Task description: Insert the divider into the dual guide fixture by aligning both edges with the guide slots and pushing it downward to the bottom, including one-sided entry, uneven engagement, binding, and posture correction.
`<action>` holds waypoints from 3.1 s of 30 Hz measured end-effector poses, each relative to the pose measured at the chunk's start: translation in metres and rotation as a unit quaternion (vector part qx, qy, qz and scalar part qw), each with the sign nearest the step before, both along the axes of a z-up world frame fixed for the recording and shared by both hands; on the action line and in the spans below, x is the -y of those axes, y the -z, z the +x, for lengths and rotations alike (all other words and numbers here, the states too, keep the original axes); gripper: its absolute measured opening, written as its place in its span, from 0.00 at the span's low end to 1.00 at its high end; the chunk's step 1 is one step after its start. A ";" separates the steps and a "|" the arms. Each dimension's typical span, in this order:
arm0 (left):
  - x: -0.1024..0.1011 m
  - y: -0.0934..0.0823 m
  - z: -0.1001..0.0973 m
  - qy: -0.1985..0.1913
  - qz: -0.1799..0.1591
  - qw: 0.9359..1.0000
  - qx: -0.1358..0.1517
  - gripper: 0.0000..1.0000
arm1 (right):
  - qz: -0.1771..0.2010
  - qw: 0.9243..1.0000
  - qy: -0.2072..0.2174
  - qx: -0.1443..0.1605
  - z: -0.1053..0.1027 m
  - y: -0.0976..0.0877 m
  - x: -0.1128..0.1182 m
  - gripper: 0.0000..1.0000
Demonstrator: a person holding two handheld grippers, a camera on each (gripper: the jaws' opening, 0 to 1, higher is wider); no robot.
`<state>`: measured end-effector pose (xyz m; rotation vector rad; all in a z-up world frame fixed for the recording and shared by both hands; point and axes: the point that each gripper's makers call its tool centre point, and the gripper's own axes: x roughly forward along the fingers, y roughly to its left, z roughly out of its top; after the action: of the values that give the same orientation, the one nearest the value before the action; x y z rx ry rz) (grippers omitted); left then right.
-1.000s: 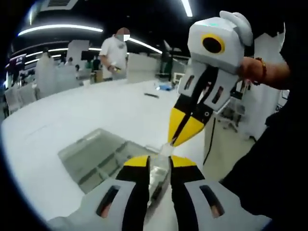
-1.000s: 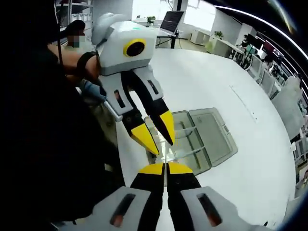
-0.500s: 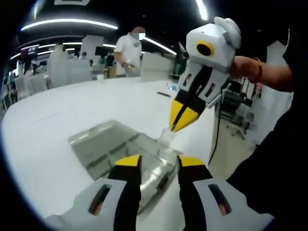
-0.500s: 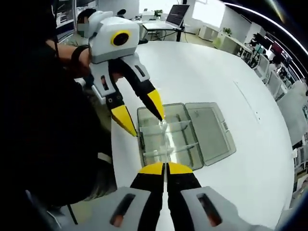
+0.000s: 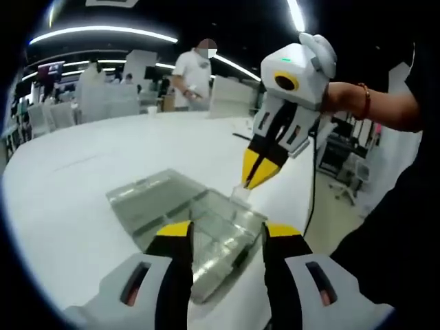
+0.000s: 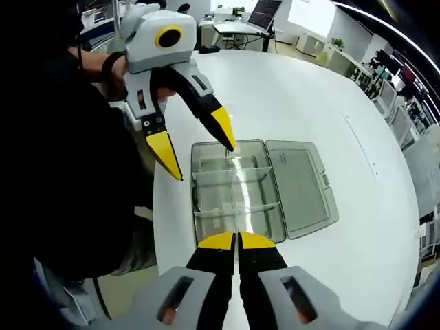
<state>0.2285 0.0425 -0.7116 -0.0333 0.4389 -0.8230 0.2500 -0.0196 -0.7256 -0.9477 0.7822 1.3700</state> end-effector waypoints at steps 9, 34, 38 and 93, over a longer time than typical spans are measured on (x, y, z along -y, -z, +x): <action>-0.002 0.002 0.001 -0.007 -0.009 1.000 -0.010 0.38 | -0.007 1.000 -0.005 -0.004 0.003 0.005 0.001 0.00; -0.019 0.014 -0.001 -0.029 -0.022 0.999 -0.040 0.43 | -0.043 0.997 -0.063 -0.030 0.012 0.024 -0.003 0.00; -0.027 0.010 0.002 -0.039 -0.026 0.998 -0.037 0.44 | -0.048 0.996 -0.058 -0.042 0.014 0.027 -0.001 0.00; -0.024 0.016 -0.012 -0.047 -0.048 0.996 -0.062 0.45 | -0.061 0.997 0.009 -0.046 0.011 0.056 -0.002 0.00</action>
<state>0.2170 0.0665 -0.7281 -0.1939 0.5107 -0.7522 0.2611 -0.0175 -0.7821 -0.9762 0.9509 1.3699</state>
